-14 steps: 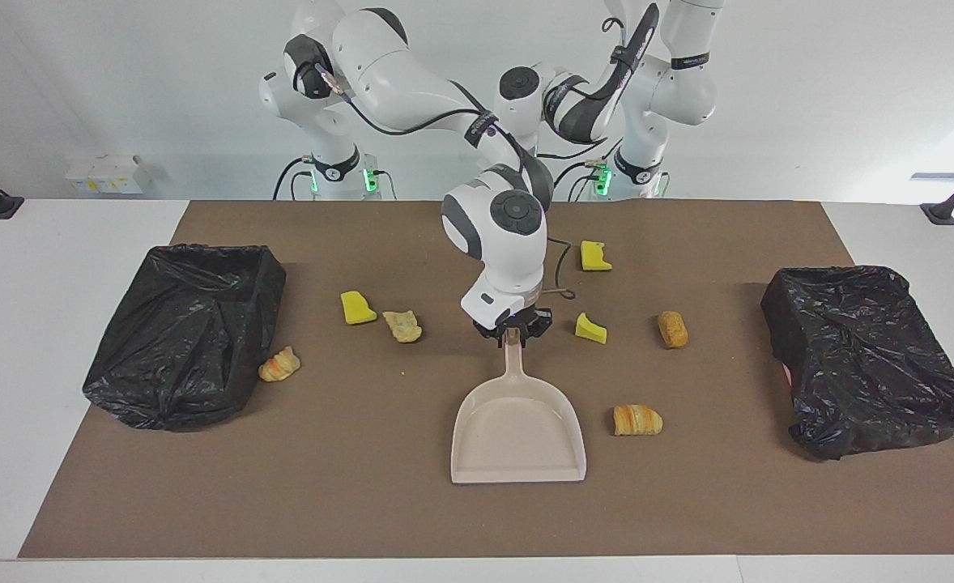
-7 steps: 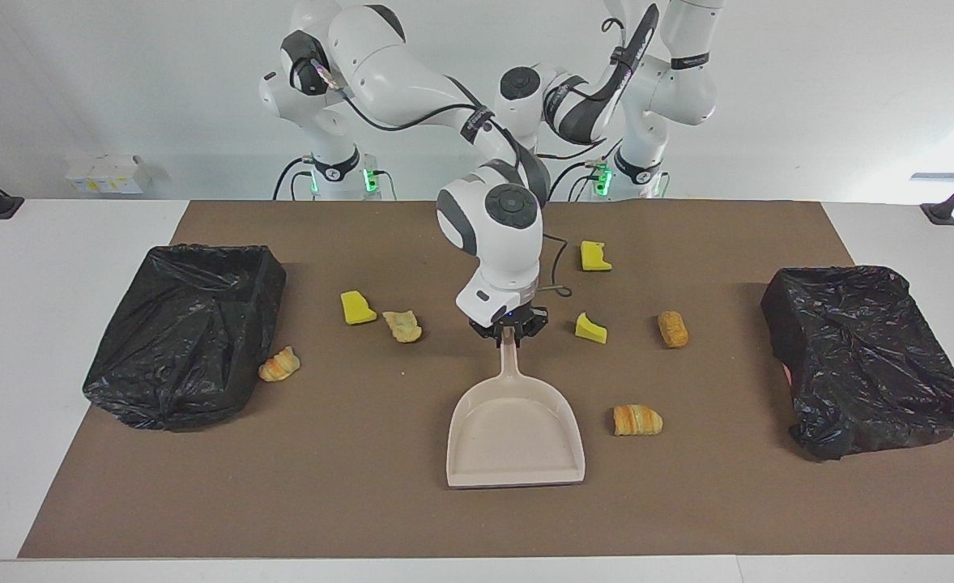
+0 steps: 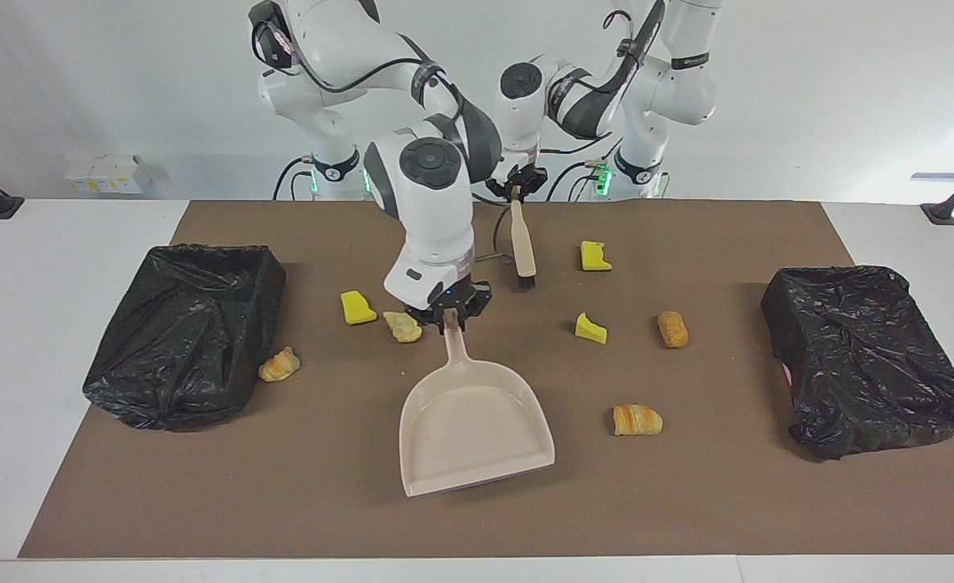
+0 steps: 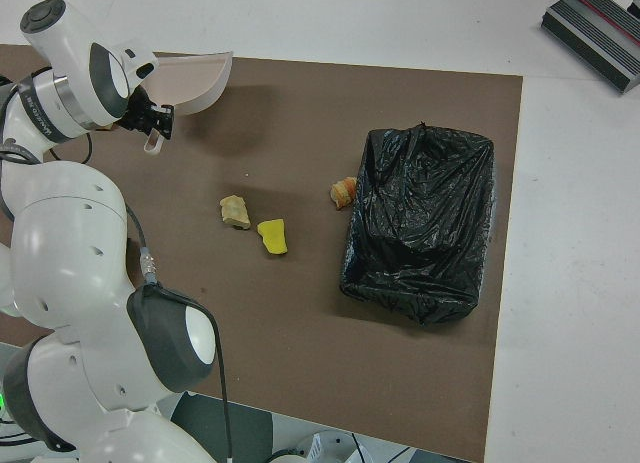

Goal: Sweep and dump trash in bin
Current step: 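Lift the dustpan with the right gripper and set it near the trash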

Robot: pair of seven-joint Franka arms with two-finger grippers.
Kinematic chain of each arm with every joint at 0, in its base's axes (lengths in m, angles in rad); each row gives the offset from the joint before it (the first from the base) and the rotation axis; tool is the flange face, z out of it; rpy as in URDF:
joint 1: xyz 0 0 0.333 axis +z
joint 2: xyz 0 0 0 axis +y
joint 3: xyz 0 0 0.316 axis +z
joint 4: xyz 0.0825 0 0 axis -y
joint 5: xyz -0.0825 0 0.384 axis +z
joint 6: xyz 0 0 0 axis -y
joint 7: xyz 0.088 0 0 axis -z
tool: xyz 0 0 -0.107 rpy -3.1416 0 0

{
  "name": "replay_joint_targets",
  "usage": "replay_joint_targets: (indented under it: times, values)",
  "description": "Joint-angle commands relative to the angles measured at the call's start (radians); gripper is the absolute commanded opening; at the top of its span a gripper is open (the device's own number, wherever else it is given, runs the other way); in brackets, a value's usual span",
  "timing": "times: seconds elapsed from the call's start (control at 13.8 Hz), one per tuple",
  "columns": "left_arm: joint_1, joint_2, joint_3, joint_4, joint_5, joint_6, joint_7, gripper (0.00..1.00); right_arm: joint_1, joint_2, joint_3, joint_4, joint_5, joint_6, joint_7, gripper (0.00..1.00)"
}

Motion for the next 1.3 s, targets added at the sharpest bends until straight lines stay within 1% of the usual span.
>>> replay_joint_targets:
  times: [0.0, 0.07, 0.22, 0.36, 0.43, 0.51, 0.58, 0.72, 0.8, 1.01, 1.23]
  values:
    - [0.099, -0.055, -0.002, 0.03, 0.0, -0.117, 0.007, 0.0, -0.051, -0.054, 0.007, -0.058, 0.013, -0.057, -0.228, 0.0]
    - [0.138, -0.067, -0.002, 0.044, 0.0, -0.149, 0.013, 0.0, -0.063, -0.06, 0.007, -0.069, 0.006, -0.076, -0.301, 0.0]
    - [0.226, -0.087, -0.002, 0.058, 0.01, -0.198, 0.088, 0.0, -0.063, -0.075, 0.004, -0.094, -0.01, -0.096, -0.384, 0.0]
    - [0.315, -0.088, -0.002, 0.062, 0.035, -0.243, 0.123, 0.0, -0.034, -0.131, 0.007, -0.182, -0.051, -0.105, -0.395, 0.0]
    - [0.349, -0.09, -0.002, 0.062, 0.065, -0.271, 0.125, 0.0, 0.008, -0.17, 0.004, -0.244, -0.076, -0.103, -0.392, 0.0]
    - [0.389, -0.092, -0.002, 0.062, 0.072, -0.281, 0.125, 0.0, 0.03, -0.205, 0.005, -0.297, -0.109, -0.103, -0.386, 0.0]
    - [0.409, -0.101, -0.002, 0.062, 0.077, -0.295, 0.123, 0.0, 0.03, -0.228, 0.007, -0.333, -0.111, -0.108, -0.386, 0.0]
    - [0.417, -0.108, -0.002, 0.062, 0.077, -0.341, 0.107, 0.0, 0.032, -0.26, 0.008, -0.387, -0.099, -0.113, -0.372, 0.0]
    - [0.438, -0.122, -0.004, 0.056, 0.077, -0.372, 0.071, 0.0, 0.044, -0.264, 0.008, -0.39, -0.103, -0.113, -0.372, 0.0]
    - [0.46, -0.136, -0.004, 0.039, 0.076, -0.377, -0.034, 0.0, 0.058, -0.264, 0.008, -0.388, -0.116, -0.113, -0.383, 0.0]
    - [0.443, -0.141, -0.01, 0.004, 0.073, -0.36, -0.247, 0.0, 0.067, -0.27, 0.008, -0.39, -0.132, -0.116, -0.369, 0.0]
